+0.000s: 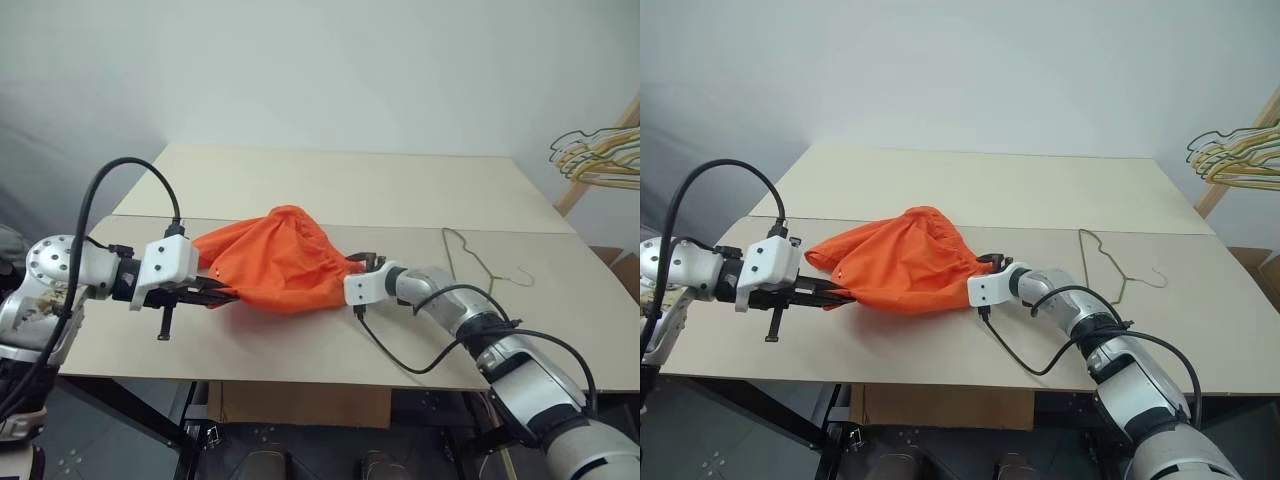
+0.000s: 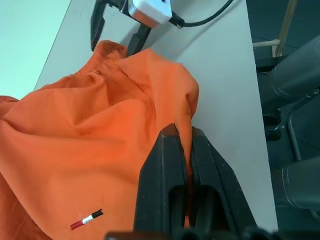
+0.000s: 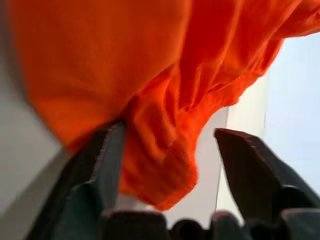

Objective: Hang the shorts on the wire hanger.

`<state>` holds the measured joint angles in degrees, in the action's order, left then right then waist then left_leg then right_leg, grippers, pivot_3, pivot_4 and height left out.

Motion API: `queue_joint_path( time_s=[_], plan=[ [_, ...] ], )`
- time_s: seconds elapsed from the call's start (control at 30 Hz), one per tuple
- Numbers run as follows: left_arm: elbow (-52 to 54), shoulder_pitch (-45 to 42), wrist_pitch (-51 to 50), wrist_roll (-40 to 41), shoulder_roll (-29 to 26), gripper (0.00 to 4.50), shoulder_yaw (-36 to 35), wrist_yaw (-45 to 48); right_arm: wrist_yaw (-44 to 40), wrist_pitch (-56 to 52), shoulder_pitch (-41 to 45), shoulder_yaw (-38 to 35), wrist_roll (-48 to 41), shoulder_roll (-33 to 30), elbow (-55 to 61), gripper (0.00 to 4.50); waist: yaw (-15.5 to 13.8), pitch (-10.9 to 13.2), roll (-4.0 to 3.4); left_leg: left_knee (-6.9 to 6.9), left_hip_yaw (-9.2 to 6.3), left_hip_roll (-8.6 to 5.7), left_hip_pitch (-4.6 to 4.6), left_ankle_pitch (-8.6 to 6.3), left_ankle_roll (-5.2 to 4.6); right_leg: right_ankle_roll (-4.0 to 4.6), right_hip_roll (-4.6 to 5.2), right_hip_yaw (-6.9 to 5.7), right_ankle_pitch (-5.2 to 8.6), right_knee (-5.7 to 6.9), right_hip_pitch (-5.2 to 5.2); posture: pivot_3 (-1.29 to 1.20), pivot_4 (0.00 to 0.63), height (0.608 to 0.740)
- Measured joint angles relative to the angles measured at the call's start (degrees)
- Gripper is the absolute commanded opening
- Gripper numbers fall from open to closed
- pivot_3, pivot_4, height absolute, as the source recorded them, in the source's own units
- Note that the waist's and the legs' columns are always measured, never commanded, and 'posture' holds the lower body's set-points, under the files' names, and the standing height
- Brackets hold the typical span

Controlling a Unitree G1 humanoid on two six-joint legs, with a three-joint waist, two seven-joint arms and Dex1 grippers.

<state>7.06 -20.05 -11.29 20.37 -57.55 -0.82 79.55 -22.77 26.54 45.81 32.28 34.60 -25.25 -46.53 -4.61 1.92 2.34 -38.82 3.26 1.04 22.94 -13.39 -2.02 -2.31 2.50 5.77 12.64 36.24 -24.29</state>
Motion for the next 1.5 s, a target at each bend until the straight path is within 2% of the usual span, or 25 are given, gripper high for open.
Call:
queue_joint_path(
  time_s=[0.03,0.17,0.3,0.4,0.43,0.53,0.73,0.9,1.03,1.37,1.5],
  plan=[
    [0.05,0.03,-0.10,-0.01,0.02,0.00,-0.01,-0.45,-0.78,0.75,-0.13,-0.20,-0.70,-0.19,-0.19,2.26,-0.03,0.00,0.00,0.00,-0.03,0.00,0.00,0.00,0.00,-0.01,-0.01,-0.02,-0.01,0.02,-0.01,0.28,0.000,0.740],
    [0.06,-0.07,-0.15,-0.07,0.19,0.00,-0.05,-1.80,-5.97,1.94,-3.26,-4.11,-6.95,-3.63,4.95,2.26,-0.70,0.00,-0.01,0.01,-0.14,0.01,0.01,0.00,0.00,-0.15,-0.02,-0.11,-0.07,0.04,0.02,0.28,0.000,0.740],
    [-0.63,-0.57,-0.35,-0.29,0.44,0.00,-0.10,-3.20,-12.75,1.73,-8.25,-8.46,-13.73,-8.40,14.54,3.20,-1.12,0.00,0.00,0.02,-0.25,0.02,0.02,0.00,0.00,-0.15,-0.03,-0.22,-0.05,0.01,0.07,0.28,0.000,0.740],
    [-1.39,-2.32,-0.84,-0.28,0.65,0.00,-0.09,-3.46,-15.41,2.15,-11.19,-8.49,-14.31,-10.03,17.96,4.27,-1.13,0.00,0.00,-0.02,-0.25,0.02,0.00,0.00,0.00,-0.09,-0.04,-0.24,0.00,0.04,0.09,0.29,0.000,0.740],
    [-1.46,-2.80,-1.10,-0.27,0.65,0.00,-0.08,-3.49,-15.40,2.34,-11.59,-8.24,-13.49,-10.10,17.93,4.47,-1.04,0.00,0.00,-0.03,-0.23,0.01,-0.02,0.01,0.00,-0.07,-0.04,-0.21,0.04,0.05,0.08,0.29,0.000,0.740],
    [-1.81,-4.46,-1.67,-0.05,0.66,0.00,-0.08,-3.48,-13.42,3.18,-12.04,-7.29,-9.99,-9.85,16.93,4.47,-0.87,0.00,0.00,-0.05,-0.22,0.02,-0.05,0.04,0.04,0.10,-0.06,-0.20,0.17,0.11,0.07,0.30,0.000,0.740],
    [-3.56,-7.08,-4.02,0.50,0.50,0.00,-0.43,-2.57,-1.65,2.11,-7.16,-5.46,-1.56,-3.02,8.14,4.47,-0.93,-0.01,0.02,-0.06,-0.25,0.01,-0.26,0.15,0.08,0.26,-0.11,-0.18,0.34,0.64,0.05,0.32,0.000,0.740],
    [-4.32,-7.16,-4.57,1.30,0.02,0.00,-0.71,-2.16,3.98,1.81,-3.49,-3.61,1.54,0.38,1.55,4.47,-0.97,-0.01,0.02,-0.06,-0.27,0.02,-0.37,0.22,0.14,0.19,-0.11,-0.19,0.49,0.80,0.08,0.33,0.000,0.740],
    [-4.22,-7.17,-5.18,1.73,-0.39,0.00,-1.51,-2.23,6.48,1.83,-2.20,-3.02,2.54,1.58,-2.00,3.68,-1.01,-0.01,0.01,-0.05,-0.28,0.02,-0.43,0.23,0.14,0.19,-0.11,-0.19,0.51,0.84,0.11,0.32,0.000,0.740],
    [-3.22,-4.14,-5.15,2.09,0.60,0.00,-2.12,-3.19,4.18,5.86,-2.80,-2.31,2.25,-3.46,-1.41,0.01,-1.10,0.01,0.00,0.05,-0.32,0.00,-0.21,0.23,0.14,0.31,-0.09,-0.22,0.52,0.79,-0.05,0.28,0.000,0.740],
    [-3.40,-3.15,-3.44,1.76,1.44,0.00,-1.70,-2.80,0.83,6.99,-5.90,-3.49,0.06,-8.45,5.28,0.01,-1.07,0.02,-0.02,0.07,-0.37,-0.04,-0.14,0.22,0.14,0.34,-0.07,-0.22,0.53,0.78,-0.07,0.24,0.000,0.740]
  ],
)
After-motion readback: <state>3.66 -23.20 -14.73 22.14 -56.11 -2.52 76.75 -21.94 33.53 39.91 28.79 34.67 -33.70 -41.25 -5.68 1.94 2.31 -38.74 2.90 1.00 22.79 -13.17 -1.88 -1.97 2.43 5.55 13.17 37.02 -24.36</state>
